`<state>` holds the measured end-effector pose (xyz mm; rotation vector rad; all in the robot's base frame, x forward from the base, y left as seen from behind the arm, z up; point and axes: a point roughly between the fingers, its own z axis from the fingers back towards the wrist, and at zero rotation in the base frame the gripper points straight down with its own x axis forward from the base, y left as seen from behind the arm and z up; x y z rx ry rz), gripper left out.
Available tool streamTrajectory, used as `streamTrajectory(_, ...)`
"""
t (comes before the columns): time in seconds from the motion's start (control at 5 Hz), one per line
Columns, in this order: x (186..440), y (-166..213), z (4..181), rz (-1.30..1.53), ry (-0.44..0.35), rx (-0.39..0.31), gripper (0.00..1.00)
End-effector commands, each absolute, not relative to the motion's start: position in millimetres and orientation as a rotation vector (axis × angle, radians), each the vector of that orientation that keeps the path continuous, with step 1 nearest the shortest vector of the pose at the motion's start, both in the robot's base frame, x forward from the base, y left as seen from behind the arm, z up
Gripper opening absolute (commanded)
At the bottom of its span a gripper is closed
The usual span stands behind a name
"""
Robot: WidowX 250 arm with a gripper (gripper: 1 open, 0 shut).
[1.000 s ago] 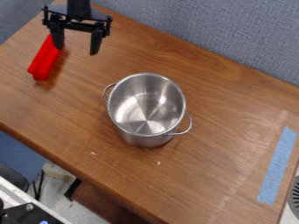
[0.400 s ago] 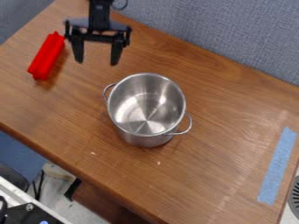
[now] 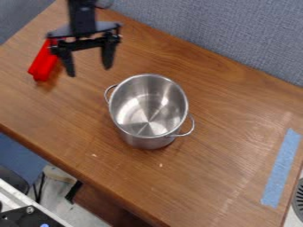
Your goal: Move the red object from the metal pot to the table
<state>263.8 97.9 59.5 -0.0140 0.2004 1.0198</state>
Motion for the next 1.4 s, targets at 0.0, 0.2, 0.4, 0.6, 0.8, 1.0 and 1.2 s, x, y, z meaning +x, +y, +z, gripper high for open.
streamTrajectory(0.0, 233, 111, 69.7, 1.162, 0.131, -0.054, 1.00)
streamTrajectory(0.2, 202, 115, 62.1, 1.263, 0.140, -0.074, 1.00)
streamTrajectory(0.4, 219, 134, 47.7, 1.157, 0.122, -0.056, 1.00)
streamTrajectory(0.6, 215, 141, 55.5, 1.199, 0.129, -0.058, 1.00)
streamTrajectory(0.8, 239, 134, 40.9, 1.029, 0.145, -0.057, 1.00)
streamTrajectory(1.0, 266, 128, 21.6, 0.853, 0.175, -0.047, 1.00)
streamTrajectory(1.2, 264, 118, 21.2, 0.759, 0.166, -0.056, 1.00)
